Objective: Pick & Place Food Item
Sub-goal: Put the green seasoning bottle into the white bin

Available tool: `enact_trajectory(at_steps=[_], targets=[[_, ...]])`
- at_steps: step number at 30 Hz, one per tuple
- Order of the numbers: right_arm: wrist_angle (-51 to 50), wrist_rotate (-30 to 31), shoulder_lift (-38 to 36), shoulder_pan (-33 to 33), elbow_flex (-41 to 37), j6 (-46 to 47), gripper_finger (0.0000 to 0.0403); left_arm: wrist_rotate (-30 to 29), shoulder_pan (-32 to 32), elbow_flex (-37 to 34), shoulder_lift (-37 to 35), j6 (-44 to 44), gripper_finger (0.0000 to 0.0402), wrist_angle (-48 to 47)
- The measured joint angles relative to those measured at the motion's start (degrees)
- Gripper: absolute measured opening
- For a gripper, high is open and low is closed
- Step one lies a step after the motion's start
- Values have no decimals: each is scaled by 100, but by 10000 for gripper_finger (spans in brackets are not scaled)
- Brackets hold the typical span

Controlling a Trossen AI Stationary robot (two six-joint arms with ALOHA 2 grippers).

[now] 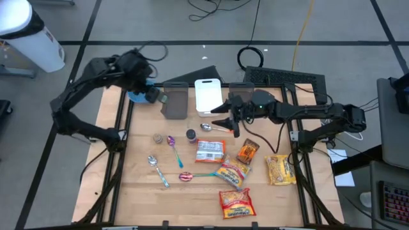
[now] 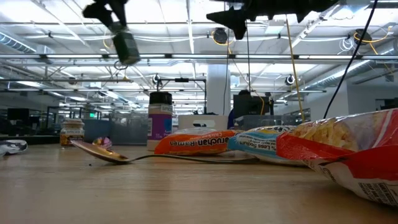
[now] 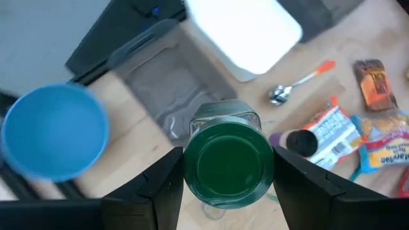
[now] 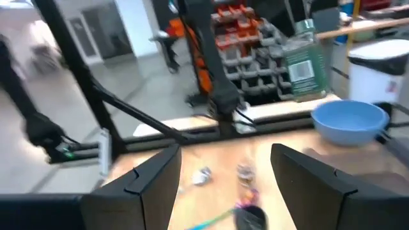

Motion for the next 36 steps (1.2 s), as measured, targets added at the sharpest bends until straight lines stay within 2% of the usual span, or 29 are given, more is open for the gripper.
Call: enact_trajectory(at_steps=[4, 8, 11, 16, 18, 24, 36], targets=[[13, 278, 111, 0, 14, -28, 238, 165, -324, 212, 436, 250, 209, 389], [61, 292, 278, -3, 25, 29, 238, 328, -548, 392, 782, 375, 209, 733], [50, 331, 440, 0, 19, 172, 238, 336, -672, 597, 1045, 327, 209, 775], [176, 876, 641, 42, 16, 256, 238, 341, -859, 947, 1377, 224, 209, 787], [403, 899, 735, 58, 10, 239, 238, 335, -955, 1092, 1495, 323, 209, 797], [518, 878, 789, 65, 17, 234, 238, 632, -1184, 1384, 1708, 752, 209, 779], [521, 860, 786, 73, 17, 202, 238, 361, -1562, 1417, 1763, 1523, 209, 801]])
